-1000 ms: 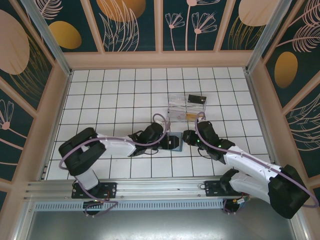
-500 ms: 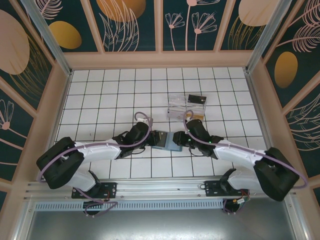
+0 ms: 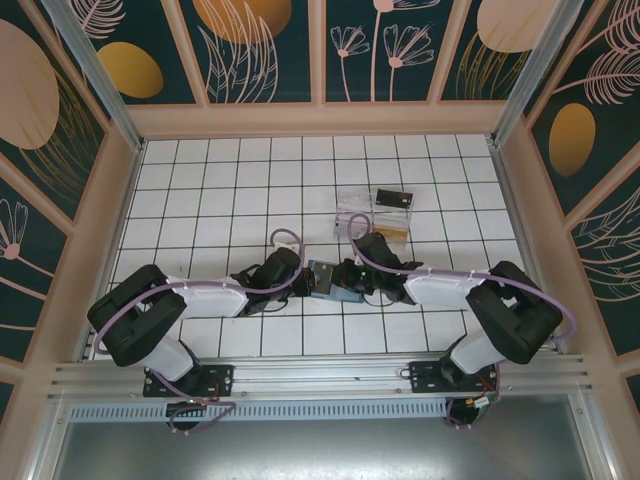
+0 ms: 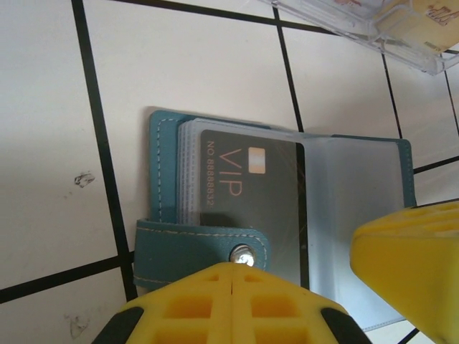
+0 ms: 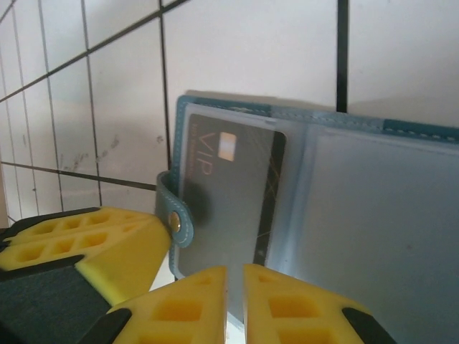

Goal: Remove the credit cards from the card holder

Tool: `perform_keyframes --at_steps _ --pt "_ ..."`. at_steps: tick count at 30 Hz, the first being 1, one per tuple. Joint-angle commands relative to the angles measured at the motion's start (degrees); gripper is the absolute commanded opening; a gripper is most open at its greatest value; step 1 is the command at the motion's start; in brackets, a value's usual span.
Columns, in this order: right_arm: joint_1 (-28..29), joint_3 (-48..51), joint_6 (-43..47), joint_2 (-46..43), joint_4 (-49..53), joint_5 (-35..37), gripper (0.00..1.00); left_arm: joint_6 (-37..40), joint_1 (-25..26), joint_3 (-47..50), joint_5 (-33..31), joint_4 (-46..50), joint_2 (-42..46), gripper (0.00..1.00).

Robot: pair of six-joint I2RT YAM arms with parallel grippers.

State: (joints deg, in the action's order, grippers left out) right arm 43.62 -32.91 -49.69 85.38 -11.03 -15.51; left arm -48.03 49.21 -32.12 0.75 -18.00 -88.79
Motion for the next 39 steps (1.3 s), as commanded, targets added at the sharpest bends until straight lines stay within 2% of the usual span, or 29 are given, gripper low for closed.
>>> perform_keyframes --at_steps 1,8,22,31,39 --pt "0.51 -1.81 -1.88 1.76 -0.59 -1.11 0.17 0.90 -0.38 1.28 -0.63 -1.83 -1.07 0.08" --pt "0.33 -1.89 -2.52 3.37 -0.22 -1.10 0.20 -0.39 -0.30 3.18 0.53 -3.59 -1.47 0.08" --pt "0.02 -2.82 -2.98 5.52 -0.17 -1.83 0.21 -1.84 -0.27 3.99 2.96 -6.19 -2.49 0.02" --pt "-0.31 -1.66 -3.21 4.01 0.06 -0.85 0.13 -2.49 -0.29 3.60 1.36 -3.59 -2.49 0.00" --pt "-1.27 1.23 -4.03 2.38 -3.13 -2.07 0.18 -3.13 -0.35 2.64 0.65 -1.56 -4.08 0.00"
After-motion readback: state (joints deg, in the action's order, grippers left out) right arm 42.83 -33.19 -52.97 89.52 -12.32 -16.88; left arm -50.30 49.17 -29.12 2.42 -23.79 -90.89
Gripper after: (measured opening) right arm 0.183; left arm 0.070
